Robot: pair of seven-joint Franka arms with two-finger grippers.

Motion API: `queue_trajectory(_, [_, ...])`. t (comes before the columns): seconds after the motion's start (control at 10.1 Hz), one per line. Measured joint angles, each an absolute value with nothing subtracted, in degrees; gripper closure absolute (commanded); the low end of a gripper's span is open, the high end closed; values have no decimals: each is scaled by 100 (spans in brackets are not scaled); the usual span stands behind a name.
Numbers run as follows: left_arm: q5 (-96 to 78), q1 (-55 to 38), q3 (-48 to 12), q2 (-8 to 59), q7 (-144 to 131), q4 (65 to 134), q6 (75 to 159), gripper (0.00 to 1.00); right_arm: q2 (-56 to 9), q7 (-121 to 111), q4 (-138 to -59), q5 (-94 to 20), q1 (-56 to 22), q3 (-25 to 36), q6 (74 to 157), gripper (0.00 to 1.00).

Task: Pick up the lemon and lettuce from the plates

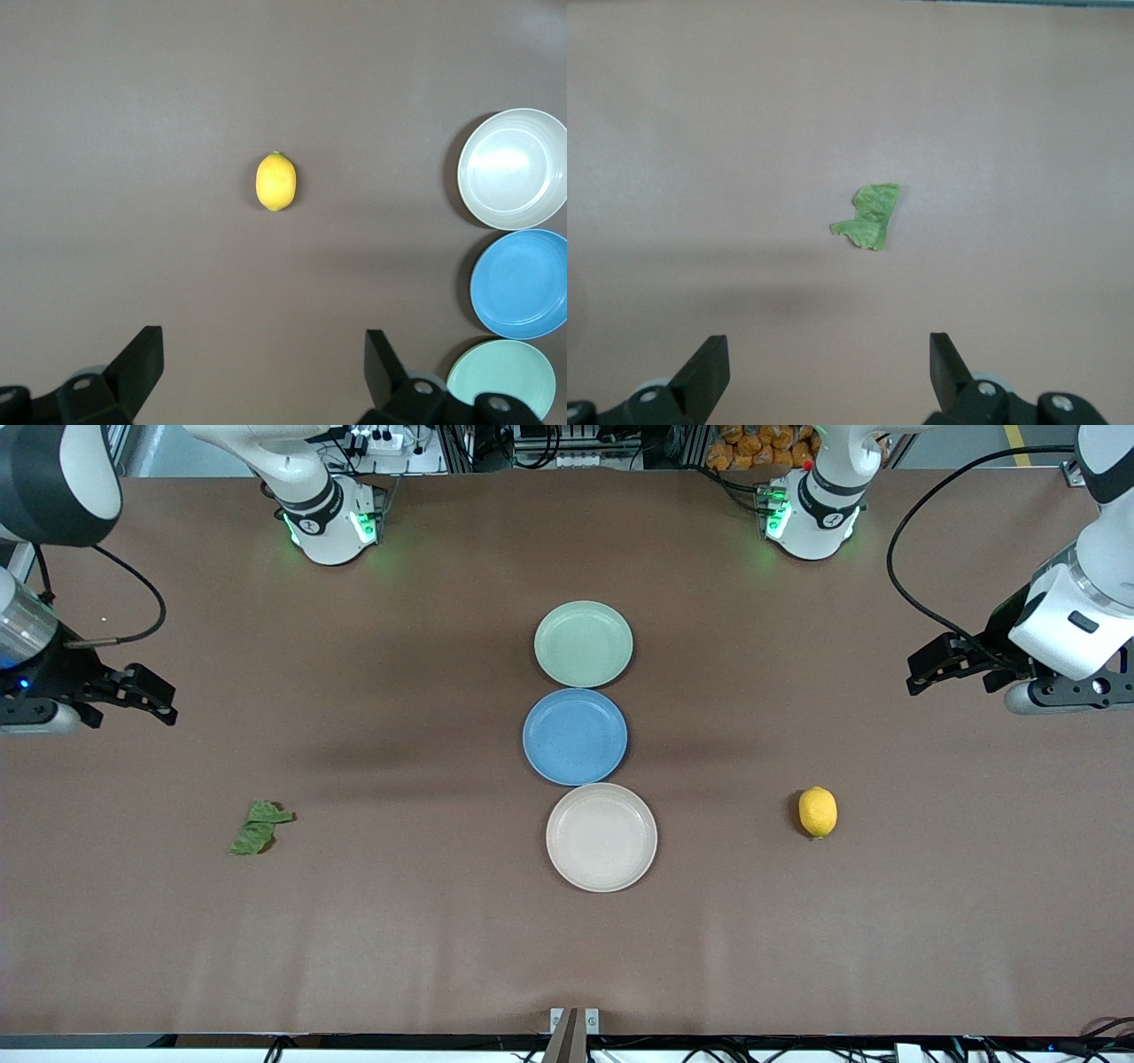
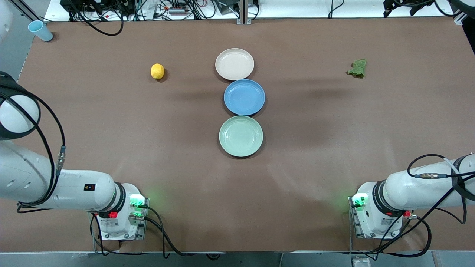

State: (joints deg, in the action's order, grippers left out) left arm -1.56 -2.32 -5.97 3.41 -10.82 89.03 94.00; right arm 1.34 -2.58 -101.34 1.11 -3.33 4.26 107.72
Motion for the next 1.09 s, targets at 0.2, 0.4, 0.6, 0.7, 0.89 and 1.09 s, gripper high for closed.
queue_trajectory(0.2, [-66,-223,-596,341,-1063,8871,9400,0,263,-263,-9870,111,-331,424,10382,0])
queue_trajectory(0.4, [-55,-184,-590,339,-838,8740,9400,0,302,-277,-9400,110,-296,425,9851,0])
queue_trajectory(0.6, [-52,-161,-590,340,-788,8664,9400,0,305,-304,-9149,-1,-248,426,9418,0])
queue_trajectory(0.7, [-52,-160,-590,340,-788,8659,9400,0,306,-304,-9050,-96,-244,426,9173,0])
queue_trajectory(0.89, [-52,-160,-590,342,-788,8658,9400,0,306,-304,-8925,-136,-244,425,8796,0])
queue_trajectory(1.09, [-52,-160,-591,357,-788,8658,9398,0,306,-304,-8916,-138,-243,431,8703,0])
